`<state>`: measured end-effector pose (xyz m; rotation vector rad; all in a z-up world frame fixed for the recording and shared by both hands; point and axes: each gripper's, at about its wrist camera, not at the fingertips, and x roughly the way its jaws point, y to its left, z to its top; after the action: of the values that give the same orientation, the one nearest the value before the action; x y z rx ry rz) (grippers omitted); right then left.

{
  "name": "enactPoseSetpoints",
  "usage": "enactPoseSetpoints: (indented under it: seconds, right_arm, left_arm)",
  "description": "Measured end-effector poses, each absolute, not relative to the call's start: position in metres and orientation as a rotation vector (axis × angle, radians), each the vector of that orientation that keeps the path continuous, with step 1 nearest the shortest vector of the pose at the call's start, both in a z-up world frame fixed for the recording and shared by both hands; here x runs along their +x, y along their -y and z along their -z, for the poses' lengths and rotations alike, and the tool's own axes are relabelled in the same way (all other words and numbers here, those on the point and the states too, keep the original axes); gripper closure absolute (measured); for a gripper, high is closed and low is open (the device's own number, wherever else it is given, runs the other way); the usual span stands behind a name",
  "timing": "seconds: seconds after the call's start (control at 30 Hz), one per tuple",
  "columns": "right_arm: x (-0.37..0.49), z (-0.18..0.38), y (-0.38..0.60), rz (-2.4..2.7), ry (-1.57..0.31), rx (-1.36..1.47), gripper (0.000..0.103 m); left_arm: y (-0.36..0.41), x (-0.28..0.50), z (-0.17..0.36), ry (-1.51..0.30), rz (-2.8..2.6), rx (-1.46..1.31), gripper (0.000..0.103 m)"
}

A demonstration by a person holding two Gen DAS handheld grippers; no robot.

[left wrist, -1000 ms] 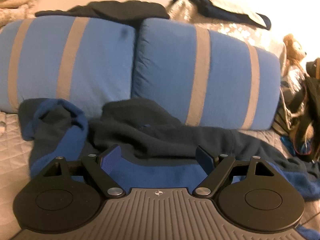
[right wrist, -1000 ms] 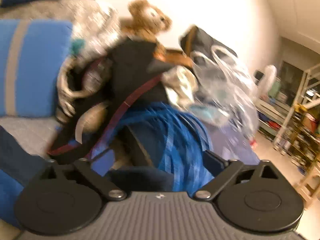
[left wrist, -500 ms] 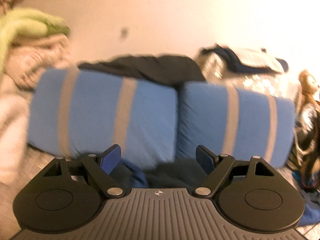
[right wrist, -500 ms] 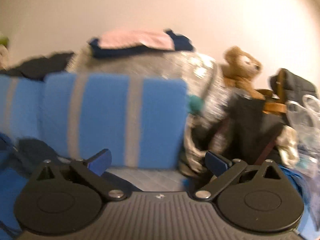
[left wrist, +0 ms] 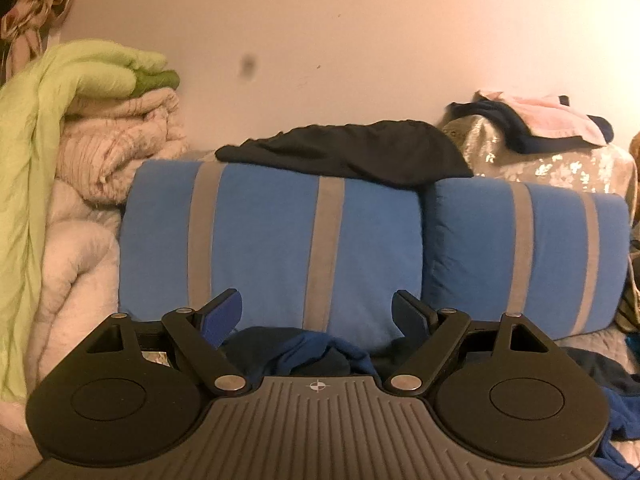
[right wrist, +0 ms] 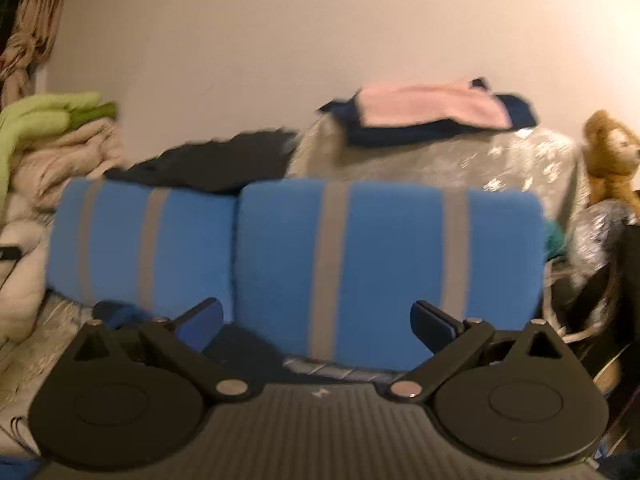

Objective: Fold clothes
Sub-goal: 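Lower the left gripper onto the blue fleece cuff and close it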

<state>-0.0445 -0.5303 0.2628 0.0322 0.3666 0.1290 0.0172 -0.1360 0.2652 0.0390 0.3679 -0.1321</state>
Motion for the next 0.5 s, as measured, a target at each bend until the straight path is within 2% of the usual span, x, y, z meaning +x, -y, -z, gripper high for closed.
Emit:
enactPoseSetpoints:
  seconds: [0.23, 0.5]
  right_arm:
    - [-0.014, -0.203, 0.461, -0.1, -0.455, 0.008, 0.0]
    - [0.006, -0.138, 0.422, -0.082, -0.392, 0.128, 0.0]
  left_arm:
    - [0.148, 0.043, -0.206, -0.422, 0.174, 0.069, 0.02]
    - [0.168, 0.067, -0.15, -0.446, 0.28, 0.157, 0.02]
